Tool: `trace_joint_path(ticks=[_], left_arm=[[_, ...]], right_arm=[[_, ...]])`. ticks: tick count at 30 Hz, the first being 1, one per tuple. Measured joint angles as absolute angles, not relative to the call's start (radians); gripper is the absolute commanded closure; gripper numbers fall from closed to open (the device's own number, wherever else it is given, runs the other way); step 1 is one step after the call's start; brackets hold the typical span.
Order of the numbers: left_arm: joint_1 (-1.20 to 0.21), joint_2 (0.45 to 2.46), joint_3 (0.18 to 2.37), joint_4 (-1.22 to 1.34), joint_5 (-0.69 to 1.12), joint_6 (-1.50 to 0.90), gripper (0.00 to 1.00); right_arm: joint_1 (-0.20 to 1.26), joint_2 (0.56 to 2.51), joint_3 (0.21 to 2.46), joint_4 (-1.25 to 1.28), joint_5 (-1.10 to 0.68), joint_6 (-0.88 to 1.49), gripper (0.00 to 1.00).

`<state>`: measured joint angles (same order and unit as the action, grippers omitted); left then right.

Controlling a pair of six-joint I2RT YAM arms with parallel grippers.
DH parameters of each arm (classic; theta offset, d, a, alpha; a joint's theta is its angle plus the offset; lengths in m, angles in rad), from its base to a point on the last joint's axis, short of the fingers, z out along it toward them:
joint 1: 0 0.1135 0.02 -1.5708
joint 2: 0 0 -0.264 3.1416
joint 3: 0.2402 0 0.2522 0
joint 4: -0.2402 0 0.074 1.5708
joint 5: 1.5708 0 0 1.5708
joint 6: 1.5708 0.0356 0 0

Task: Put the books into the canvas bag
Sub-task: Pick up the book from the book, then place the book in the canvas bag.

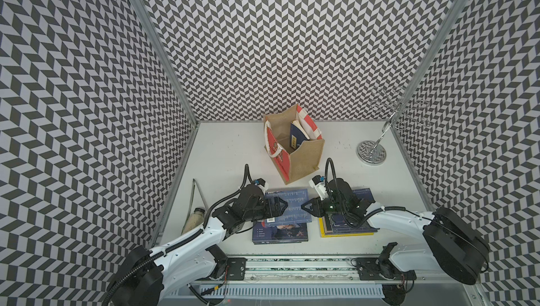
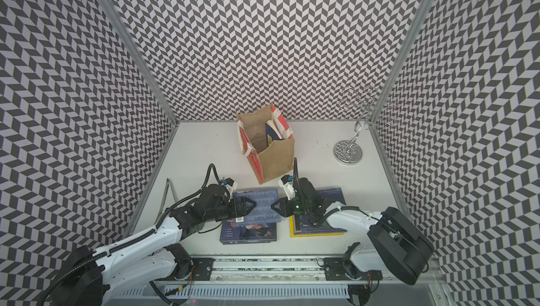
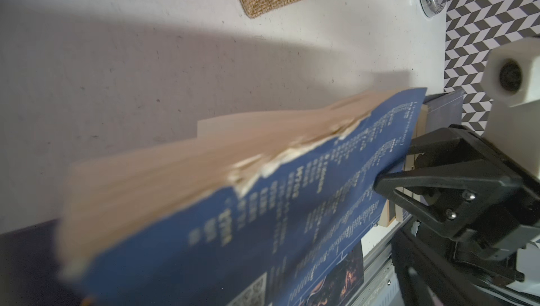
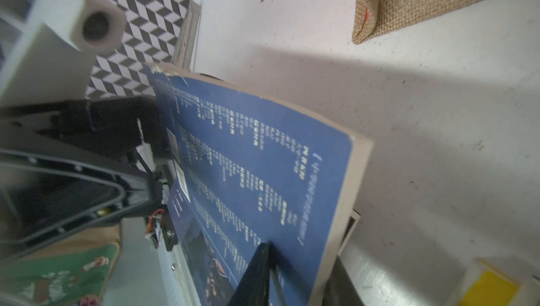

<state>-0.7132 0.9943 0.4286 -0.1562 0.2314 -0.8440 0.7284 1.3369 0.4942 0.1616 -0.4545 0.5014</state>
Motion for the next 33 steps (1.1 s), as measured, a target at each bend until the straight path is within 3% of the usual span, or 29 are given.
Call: trace_joint_path(ticks=[8,21,33], left_arm=[[-0.713,0.987,0.442,-0.178,0.221,-0.831,0.01],[-0.658,0.918,0.731,-0.442,0.062,-0.741,0.0],[-0.427,0.935,0.954,-0.485,0.068,-0.606,0.0]], right_arm=[[0.71,1.285,0.51,0.127,-0.485,0.478,1.0],[0.682,1.179,0.823,-0.199,-0.446,0.265,1.0],[0.619,1.18,1.277,-0.457,-0.394,0.057,1.0]])
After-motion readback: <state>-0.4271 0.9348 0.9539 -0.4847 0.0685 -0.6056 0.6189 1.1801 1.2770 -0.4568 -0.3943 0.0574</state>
